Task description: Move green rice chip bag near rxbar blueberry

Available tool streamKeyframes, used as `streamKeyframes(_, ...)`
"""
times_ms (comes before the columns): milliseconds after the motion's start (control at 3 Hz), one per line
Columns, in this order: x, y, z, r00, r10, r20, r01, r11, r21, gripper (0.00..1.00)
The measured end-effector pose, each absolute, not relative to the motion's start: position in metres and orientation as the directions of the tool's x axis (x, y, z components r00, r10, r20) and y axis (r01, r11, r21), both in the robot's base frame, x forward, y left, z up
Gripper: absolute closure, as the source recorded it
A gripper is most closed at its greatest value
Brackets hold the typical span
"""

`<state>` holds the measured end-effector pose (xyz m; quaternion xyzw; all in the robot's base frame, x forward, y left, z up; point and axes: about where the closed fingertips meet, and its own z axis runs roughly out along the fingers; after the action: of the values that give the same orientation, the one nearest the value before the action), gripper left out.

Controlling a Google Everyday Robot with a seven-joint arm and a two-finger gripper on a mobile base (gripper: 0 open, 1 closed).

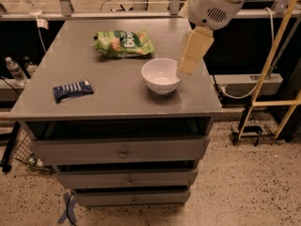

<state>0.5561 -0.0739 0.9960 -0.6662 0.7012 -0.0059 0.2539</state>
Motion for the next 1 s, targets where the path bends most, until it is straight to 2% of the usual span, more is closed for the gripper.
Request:
streamKeyframes(667,0.649,0.006,0.985,0.144,-0.917,-0.372,-0.919,0.016,-0.394,0.00)
streamKeyframes(1000,0.695,0.042,0.967,0.114,-0.931,-0.347,-0.907,0.045,-0.418,0.00)
